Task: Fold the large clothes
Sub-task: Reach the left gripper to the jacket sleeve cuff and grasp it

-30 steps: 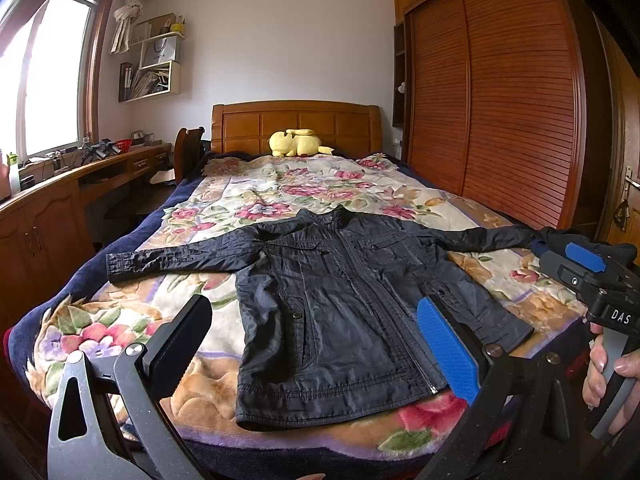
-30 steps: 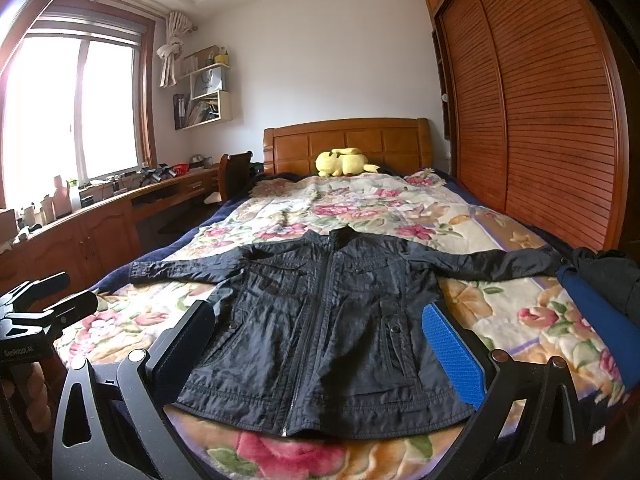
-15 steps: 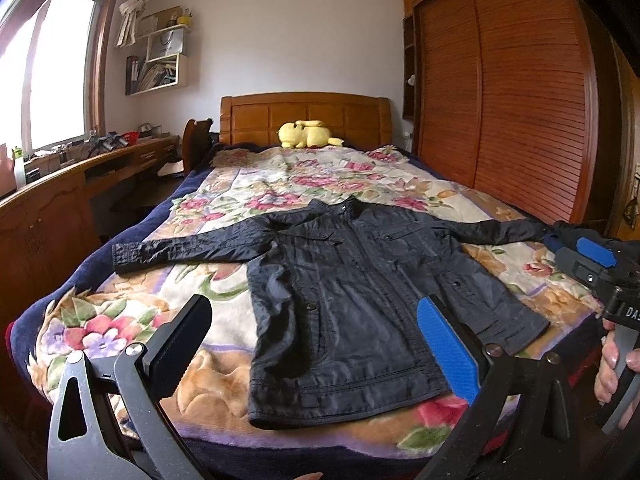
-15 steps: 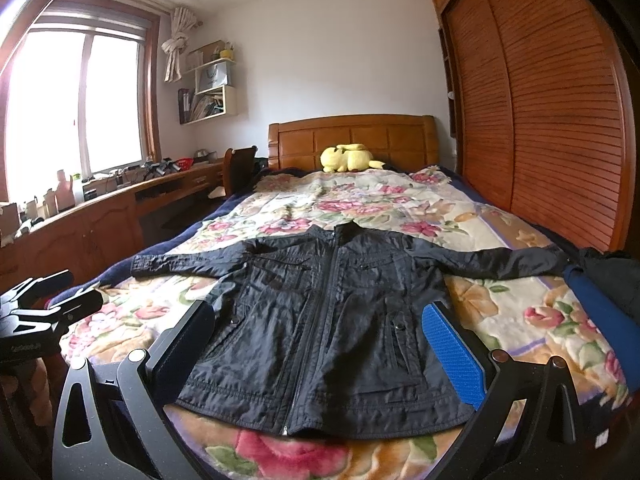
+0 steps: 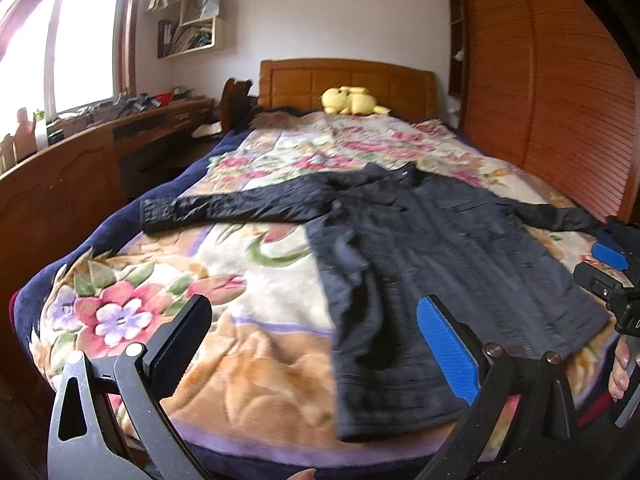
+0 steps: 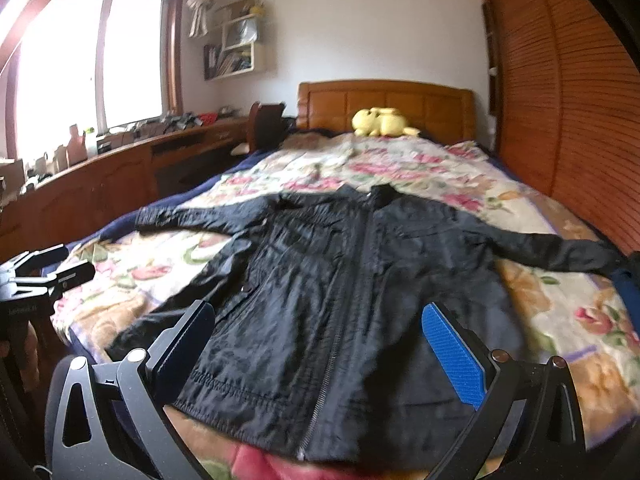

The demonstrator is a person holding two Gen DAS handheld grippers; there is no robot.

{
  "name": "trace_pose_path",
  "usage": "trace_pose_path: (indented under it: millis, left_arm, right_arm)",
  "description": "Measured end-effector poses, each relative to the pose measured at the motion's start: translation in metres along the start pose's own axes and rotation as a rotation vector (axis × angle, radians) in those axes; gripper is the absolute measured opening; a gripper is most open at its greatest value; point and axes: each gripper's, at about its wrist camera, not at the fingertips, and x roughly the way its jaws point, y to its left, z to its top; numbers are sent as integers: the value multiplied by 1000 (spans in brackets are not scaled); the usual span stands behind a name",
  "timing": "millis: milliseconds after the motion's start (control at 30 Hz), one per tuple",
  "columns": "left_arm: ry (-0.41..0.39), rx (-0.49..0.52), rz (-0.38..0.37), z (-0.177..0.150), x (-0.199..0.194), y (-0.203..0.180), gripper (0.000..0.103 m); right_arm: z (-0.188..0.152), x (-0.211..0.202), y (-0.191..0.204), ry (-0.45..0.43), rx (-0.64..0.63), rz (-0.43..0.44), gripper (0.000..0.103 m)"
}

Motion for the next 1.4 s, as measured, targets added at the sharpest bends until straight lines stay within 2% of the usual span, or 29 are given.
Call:
trace_pose_path:
  millis: [267, 733, 833, 1000, 1200, 1300, 1400]
  left_arm:
    - [39, 0, 32, -5, 41, 38, 103]
    - [150, 3, -25, 11, 112, 96, 103]
    - [144, 31, 20, 17, 123, 108, 103]
    - [146, 29, 54, 33, 143, 140, 103]
    - [138, 40, 135, 49, 174, 178, 103]
    - [144, 42, 134, 55, 191, 195, 103]
    - [187, 1, 133, 63, 215, 217, 103]
  right_arm:
    - [12, 66, 10, 60, -32, 65, 103]
    - [43, 167, 48, 108, -100, 181, 103]
    - [40, 182, 53, 125, -137, 195, 103]
    - [25, 198, 50, 172, -144, 214, 103]
    - [25, 187, 27, 133, -67, 240, 103]
    - [25, 188, 28, 137, -75, 239, 103]
    - [25, 193, 34, 129, -86, 241, 103]
